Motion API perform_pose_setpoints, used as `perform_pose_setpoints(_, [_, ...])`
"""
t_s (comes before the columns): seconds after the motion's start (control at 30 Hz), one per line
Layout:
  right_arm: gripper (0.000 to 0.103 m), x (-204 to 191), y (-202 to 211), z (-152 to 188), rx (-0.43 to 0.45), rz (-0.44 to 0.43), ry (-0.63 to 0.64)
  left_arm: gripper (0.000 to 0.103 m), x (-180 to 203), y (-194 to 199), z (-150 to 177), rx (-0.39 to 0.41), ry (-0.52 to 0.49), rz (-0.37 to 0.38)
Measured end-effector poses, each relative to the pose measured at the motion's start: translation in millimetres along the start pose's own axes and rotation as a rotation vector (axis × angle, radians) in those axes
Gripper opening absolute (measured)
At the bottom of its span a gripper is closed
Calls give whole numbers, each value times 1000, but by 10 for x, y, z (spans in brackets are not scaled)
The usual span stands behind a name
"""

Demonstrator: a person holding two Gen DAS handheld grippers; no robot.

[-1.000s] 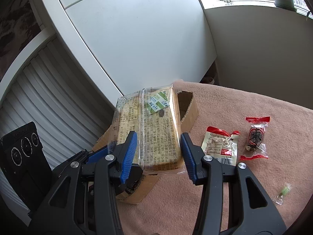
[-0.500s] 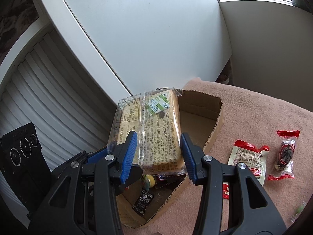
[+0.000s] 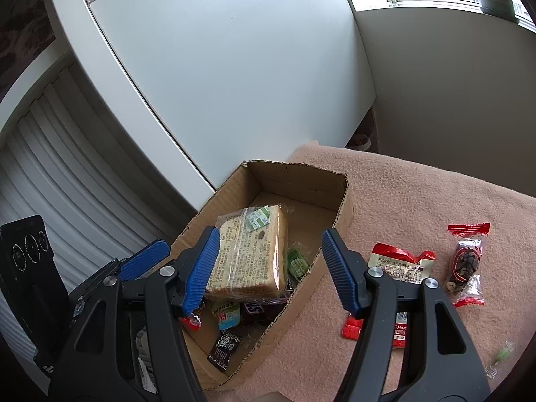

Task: Organize snacks
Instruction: 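Withdraw both tools from the box back over the remaining snacks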

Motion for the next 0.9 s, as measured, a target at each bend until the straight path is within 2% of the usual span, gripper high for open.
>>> perform_pose_setpoints(0.2, [67,285,313,0,31,44,-25,56,159,32,-13,8,-21,27])
perform_pose_setpoints(0.53, [69,1069,760,46,87,155,-135,56,533,4,-29,2,-59,71])
perform_pose_setpoints(0.67, [69,1353,922,111,87,186,-181,56,730,-29,-28,-5,-82,89])
perform_pose_setpoints(0.9, [69,1707,1204,267,84,265,-189,56,1055,-120,-11,-25,-119,115])
Point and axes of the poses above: each gripper's, at about its wrist camera, not at the fingertips, and y roughly against the way its jaws point, x to its right, z to its underside, the point moved 8 cm from there along -y, roughly the way its jaws point, and after that the axes turned 7 degrees about -y, right-handed, at the moved point
